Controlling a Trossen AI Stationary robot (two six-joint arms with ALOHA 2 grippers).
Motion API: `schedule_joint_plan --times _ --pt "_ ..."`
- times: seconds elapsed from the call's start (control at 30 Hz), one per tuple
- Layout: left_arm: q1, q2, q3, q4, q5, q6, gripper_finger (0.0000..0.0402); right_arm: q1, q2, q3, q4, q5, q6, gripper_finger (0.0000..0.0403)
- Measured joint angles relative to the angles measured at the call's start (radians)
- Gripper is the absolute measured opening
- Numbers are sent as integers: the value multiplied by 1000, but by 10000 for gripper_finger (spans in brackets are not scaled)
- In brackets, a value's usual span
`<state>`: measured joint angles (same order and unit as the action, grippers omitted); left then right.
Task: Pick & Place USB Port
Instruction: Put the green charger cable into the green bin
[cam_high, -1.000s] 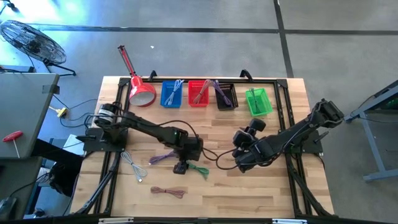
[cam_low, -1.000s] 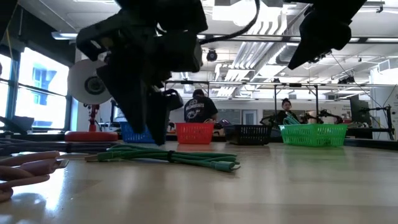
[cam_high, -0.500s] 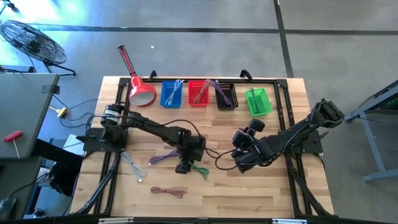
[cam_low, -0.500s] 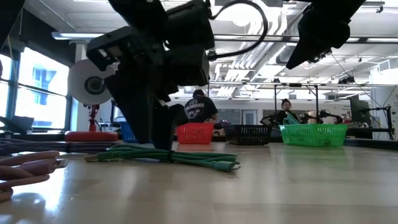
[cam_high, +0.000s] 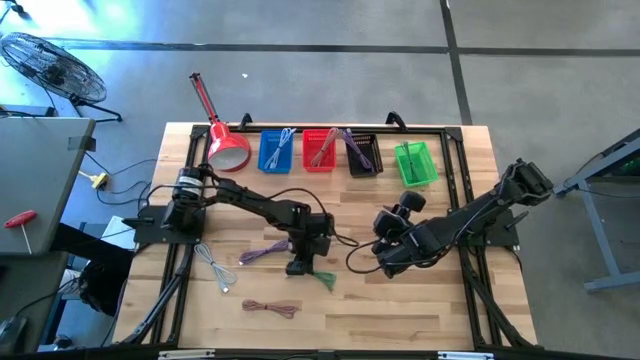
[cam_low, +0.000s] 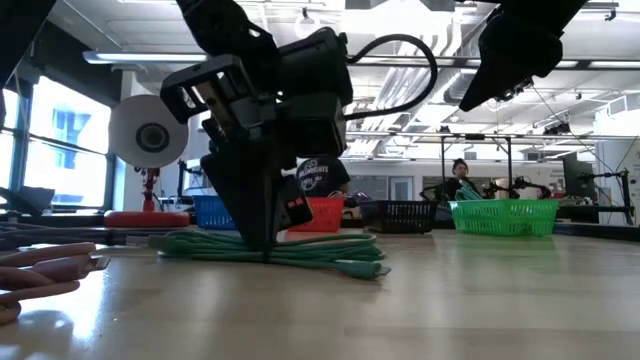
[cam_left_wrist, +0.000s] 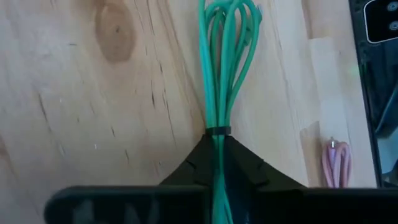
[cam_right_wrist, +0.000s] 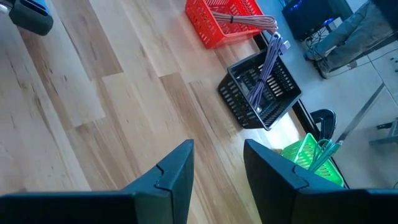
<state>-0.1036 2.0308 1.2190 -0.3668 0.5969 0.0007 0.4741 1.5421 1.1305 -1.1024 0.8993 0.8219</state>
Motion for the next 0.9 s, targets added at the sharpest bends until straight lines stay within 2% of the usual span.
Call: schedule_joint_plan --times 0.13,0.27,0.4,0.63,0.7,0.77,0.9 --pt "0 -4 -1 -7 -12 2 6 0 0 0 0 1 0 133" --pt "-16 -44 -2 -29 -106 4 4 0 0 0 0 20 -1 133" --pt "-53 -121 -8 -102 -309 23 3 17 0 0 1 72 4 133" --pt "-115 -294 -6 -145 -678 21 2 91 -19 0 29 253 13 133" --pt "-134 -344 -7 -95 -738 22 2 118 -31 0 56 311 9 133" --pt "-154 -392 -6 -10 -757 30 2 146 -38 0 85 375 -10 133" --pt "-205 -462 -4 192 -810 120 2 220 -41 1 192 532 -112 133"
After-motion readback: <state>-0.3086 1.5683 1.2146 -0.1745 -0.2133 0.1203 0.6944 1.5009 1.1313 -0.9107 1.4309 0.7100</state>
